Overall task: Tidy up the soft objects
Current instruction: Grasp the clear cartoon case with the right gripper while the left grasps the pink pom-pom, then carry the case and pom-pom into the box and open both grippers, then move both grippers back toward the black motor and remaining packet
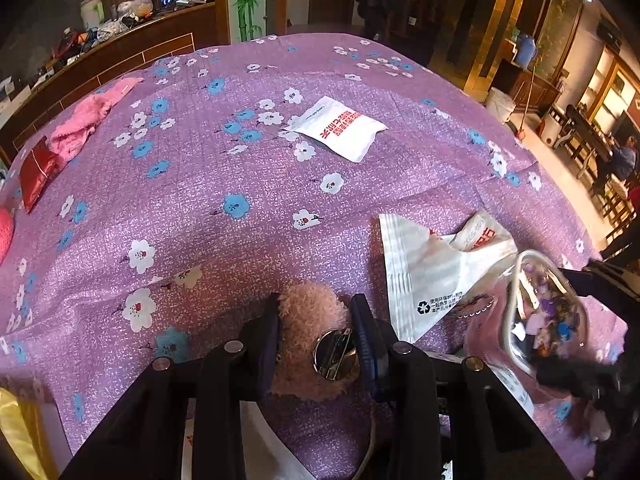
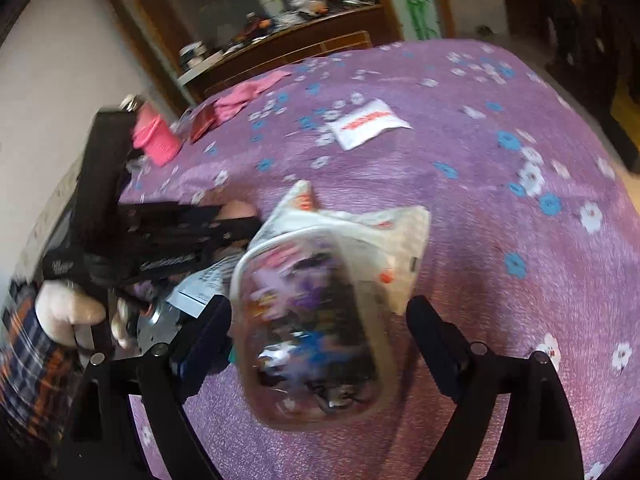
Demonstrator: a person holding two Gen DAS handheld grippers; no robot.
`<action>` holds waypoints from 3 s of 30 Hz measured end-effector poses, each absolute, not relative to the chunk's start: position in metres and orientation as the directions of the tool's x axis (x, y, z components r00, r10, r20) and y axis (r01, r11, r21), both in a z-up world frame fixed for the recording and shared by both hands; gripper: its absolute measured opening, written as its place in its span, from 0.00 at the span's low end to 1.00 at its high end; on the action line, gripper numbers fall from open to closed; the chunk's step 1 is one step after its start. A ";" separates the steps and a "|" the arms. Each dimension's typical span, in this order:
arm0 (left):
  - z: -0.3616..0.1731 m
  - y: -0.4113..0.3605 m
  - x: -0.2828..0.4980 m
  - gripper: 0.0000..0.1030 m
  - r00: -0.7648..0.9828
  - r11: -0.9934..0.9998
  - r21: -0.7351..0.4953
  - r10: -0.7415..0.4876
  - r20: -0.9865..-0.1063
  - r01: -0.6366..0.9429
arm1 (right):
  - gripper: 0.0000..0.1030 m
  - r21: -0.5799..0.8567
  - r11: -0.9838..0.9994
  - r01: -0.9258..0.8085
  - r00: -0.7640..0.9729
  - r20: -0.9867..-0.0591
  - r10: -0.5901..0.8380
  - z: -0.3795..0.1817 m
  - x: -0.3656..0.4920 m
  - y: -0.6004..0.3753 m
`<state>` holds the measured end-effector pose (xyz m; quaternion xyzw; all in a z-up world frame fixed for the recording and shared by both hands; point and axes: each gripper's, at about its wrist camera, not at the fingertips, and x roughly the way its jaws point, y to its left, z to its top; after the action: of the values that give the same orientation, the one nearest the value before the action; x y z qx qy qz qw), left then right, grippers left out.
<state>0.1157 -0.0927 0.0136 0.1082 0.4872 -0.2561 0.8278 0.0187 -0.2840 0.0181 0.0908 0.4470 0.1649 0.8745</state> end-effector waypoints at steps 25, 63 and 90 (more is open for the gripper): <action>0.095 0.014 0.038 0.30 0.589 0.916 -0.180 -0.372 -0.717 0.359 | 0.75 0.385 0.916 -0.115 0.663 -0.657 0.360 0.033 0.010 -0.317; 0.054 0.251 -0.088 0.60 0.736 0.910 -0.322 -0.028 -0.677 -0.261 | 0.75 0.280 0.786 -0.551 0.377 -0.757 0.533 0.087 0.030 0.029; 0.090 0.205 -0.139 0.81 0.790 0.944 -0.038 0.253 -0.559 -0.329 | 0.84 0.236 0.830 -0.505 0.548 -0.655 0.520 0.099 -0.019 0.007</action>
<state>-0.1387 0.2051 0.0903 -0.0669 0.2851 0.1542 0.9437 -0.0186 0.0072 0.0989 0.0098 0.3757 0.2912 0.8797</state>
